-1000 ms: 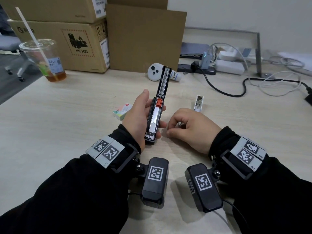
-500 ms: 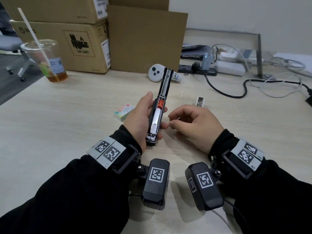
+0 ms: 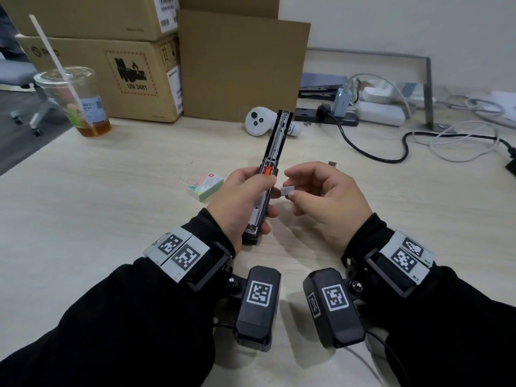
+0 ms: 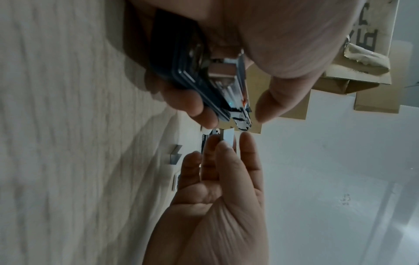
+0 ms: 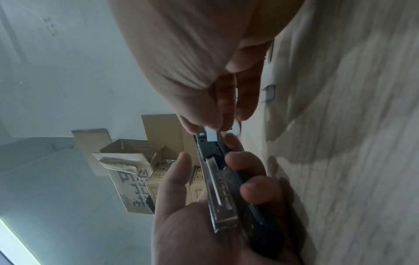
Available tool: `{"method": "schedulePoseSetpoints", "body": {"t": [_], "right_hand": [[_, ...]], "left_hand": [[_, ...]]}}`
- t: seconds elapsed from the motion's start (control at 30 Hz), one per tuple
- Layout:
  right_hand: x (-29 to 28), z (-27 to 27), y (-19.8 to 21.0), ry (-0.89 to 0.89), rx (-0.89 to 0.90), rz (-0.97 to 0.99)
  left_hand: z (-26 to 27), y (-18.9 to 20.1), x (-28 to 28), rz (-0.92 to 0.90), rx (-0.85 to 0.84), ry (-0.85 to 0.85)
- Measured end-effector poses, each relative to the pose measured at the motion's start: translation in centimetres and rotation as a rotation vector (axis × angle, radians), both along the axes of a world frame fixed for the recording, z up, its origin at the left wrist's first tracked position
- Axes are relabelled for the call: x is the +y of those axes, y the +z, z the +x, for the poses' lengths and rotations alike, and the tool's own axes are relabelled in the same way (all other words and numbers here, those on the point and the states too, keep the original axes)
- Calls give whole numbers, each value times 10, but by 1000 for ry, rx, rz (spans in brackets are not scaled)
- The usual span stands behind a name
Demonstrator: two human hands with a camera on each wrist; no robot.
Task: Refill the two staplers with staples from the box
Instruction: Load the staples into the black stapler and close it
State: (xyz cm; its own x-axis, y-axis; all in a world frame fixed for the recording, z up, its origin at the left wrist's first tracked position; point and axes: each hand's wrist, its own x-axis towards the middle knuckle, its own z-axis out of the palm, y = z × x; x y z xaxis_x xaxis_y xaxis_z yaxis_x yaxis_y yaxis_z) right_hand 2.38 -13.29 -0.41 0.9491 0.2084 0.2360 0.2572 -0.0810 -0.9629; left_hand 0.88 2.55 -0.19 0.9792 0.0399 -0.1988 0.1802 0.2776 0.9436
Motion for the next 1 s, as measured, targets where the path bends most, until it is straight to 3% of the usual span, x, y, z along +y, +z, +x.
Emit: {"method": "schedulePoseSetpoints", "body": {"t": [0.13, 0.27, 0.77, 1.0], "right_hand": [[0, -1, 2, 19, 118, 122], [1, 0, 1, 53, 197, 215], [1, 7, 0, -56, 163, 348], [4, -1, 7, -108, -11, 77]], "left_hand": [[2, 1, 2, 63, 106, -45], [2, 0, 0, 48, 82, -58], [-4, 3, -2, 54, 50, -114], [-5, 3, -3, 115, 32, -142]]}}
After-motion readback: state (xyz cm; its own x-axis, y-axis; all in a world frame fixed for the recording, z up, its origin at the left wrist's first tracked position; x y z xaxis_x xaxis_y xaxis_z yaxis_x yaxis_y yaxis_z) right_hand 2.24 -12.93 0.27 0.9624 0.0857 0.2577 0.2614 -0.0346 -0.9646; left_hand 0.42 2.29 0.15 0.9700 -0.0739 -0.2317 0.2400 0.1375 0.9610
